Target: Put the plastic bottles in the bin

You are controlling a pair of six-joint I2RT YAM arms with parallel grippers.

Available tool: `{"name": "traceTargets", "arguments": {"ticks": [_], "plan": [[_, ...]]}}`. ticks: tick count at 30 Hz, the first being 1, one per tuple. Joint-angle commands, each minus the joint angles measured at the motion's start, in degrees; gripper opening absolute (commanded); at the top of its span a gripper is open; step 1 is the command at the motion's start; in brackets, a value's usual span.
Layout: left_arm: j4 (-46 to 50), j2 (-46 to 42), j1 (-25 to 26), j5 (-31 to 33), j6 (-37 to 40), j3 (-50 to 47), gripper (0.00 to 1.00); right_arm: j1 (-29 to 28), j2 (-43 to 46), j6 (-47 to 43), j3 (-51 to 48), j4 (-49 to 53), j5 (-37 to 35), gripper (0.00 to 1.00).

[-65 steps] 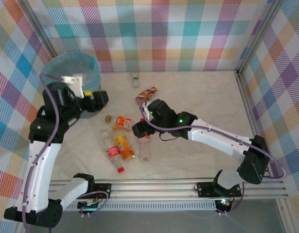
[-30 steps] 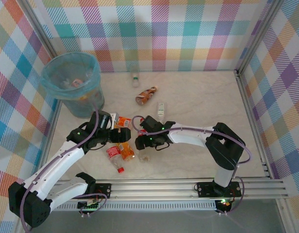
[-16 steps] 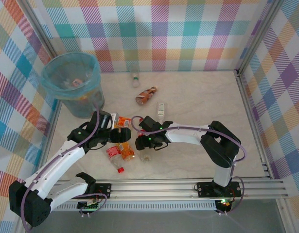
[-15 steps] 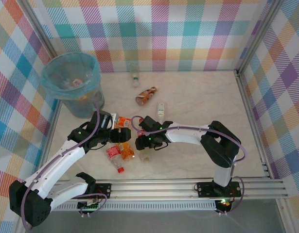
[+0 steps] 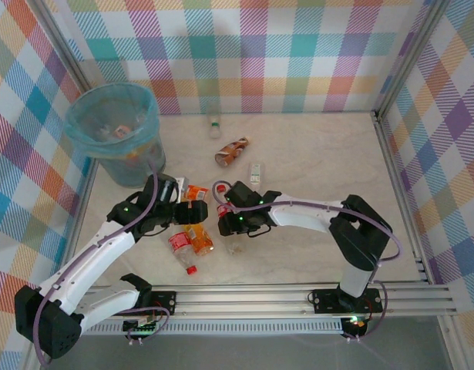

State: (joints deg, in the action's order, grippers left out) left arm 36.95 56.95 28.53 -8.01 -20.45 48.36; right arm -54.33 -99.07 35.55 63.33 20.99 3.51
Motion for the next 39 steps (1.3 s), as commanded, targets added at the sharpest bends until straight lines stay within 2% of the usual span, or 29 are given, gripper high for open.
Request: {"name": "traceTargets", "arguments": {"ticks": [1, 5, 9, 15, 19, 34, 39], "plan": [[-1.0, 0.0, 0.8, -0.2, -1.1, 4.5, 0.84, 0.3, 5.3, -1.5, -1.1, 1.3, -0.9, 0.57], [-1.4, 1.2, 0.8, -1.8, -1.9, 9.2, 0.85, 0.3, 11.3, -3.6, -2.2, 2.6, -2.0, 0.57], [-3.3, 3.4, 0.8, -5.5, -3.1, 14.7, 0.86, 0.3, 18.9, -7.3, -4.4, -0.7, -1.4, 0.57], [-4.8, 8.8, 0.8, -11.3, -5.1, 21.2, 0.85, 0.3, 25.7, -14.1, -5.7, -7.5, 5.7, 0.58], [-4.7, 11.5, 0.8, -11.7, -5.8, 23.5, 0.83, 0.3, 27.3, -17.1, -5.7, -8.9, 9.5, 0.58], [-4.9, 12.1, 0.7, -10.4, -7.8, 25.4, 0.68, 0.3, 27.8, -19.7, -5.8, -7.7, 10.6, 0.57], [-4.5, 11.6, 0.6, -8.5, -8.9, 25.0, 0.58, 0.3, 27.1, -19.9, -5.6, -7.9, 10.9, 0.58]]}}
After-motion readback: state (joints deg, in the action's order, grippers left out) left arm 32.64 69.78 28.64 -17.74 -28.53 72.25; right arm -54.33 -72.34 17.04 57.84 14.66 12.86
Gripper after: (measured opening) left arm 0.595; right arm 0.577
